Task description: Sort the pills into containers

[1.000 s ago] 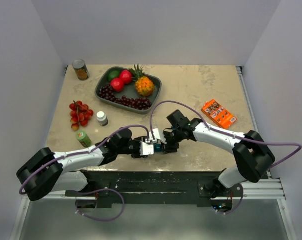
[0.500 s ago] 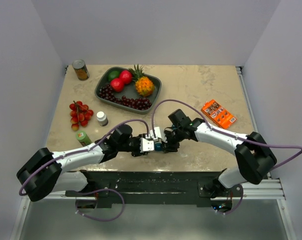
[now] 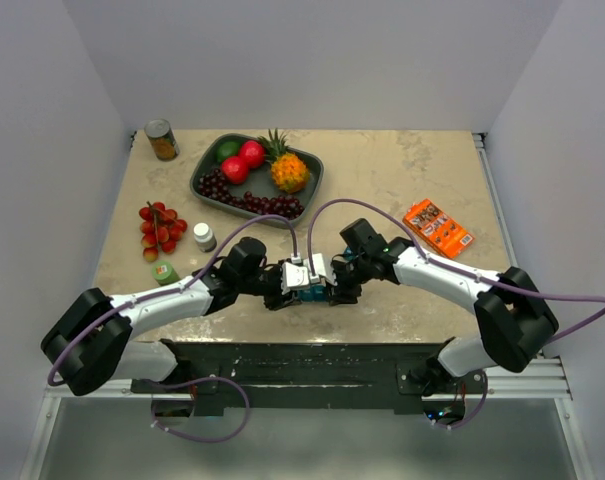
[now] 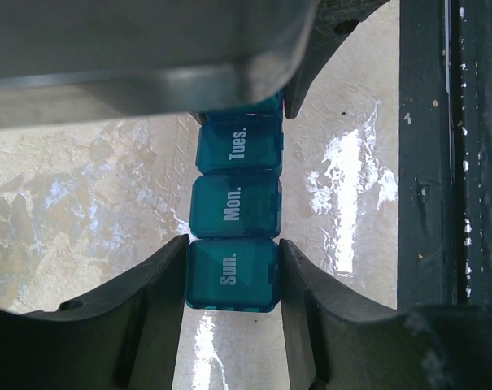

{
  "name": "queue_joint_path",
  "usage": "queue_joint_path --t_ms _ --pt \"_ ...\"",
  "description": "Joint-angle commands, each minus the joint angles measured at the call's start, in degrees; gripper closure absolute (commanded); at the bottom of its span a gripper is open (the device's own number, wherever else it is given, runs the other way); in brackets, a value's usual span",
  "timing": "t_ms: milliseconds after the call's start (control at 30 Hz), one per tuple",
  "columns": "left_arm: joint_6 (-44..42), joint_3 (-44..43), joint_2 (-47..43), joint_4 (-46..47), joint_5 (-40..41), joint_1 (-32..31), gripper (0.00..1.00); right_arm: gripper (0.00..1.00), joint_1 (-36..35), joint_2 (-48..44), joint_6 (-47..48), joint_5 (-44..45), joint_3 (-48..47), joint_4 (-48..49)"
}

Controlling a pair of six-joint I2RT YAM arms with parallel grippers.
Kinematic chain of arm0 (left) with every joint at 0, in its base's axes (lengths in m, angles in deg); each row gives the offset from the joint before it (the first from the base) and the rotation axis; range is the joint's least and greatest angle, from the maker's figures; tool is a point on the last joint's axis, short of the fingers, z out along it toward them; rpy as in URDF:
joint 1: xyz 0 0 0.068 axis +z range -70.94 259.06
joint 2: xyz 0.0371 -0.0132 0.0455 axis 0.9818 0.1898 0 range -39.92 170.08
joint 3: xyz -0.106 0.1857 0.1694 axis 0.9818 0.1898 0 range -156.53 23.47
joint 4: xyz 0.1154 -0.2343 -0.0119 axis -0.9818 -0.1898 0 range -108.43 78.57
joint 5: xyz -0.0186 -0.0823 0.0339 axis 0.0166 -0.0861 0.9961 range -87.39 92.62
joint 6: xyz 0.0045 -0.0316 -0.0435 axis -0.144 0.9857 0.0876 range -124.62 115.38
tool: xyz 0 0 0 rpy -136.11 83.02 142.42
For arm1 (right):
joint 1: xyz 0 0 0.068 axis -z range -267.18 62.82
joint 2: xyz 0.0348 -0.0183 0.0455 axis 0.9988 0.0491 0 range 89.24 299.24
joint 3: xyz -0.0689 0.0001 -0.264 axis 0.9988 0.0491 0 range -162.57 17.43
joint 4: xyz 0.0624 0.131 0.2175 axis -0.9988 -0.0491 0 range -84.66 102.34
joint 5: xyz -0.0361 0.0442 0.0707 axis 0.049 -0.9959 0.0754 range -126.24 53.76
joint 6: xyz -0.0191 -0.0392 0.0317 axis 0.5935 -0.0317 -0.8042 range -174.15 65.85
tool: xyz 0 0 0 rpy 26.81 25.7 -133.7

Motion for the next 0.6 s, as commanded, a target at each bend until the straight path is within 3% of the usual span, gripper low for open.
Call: queue_joint_path --t_ms 0,133,267,567 --pt "4.1 -3.4 0.3 0.5 -2.4 -0.2 0.74 0.77 -1.1 -1.3 1.0 2.7 0.1 3.5" --pt "3.5 -3.4 0.3 0.3 -2.0 -0.2 0.66 0.77 -1.2 -1.0 1.0 2.5 0.1 3.4" --pt "3.5 -3.4 0.2 0.3 -1.6 -0.3 0.52 0.77 -1.1 -0.8 0.9 1.9 -0.1 3.2" --pt "3.3 -3.3 -0.1 0.0 -1.2 -0.3 0.36 0.77 -1.1 -0.4 0.8 1.0 -0.6 2.7"
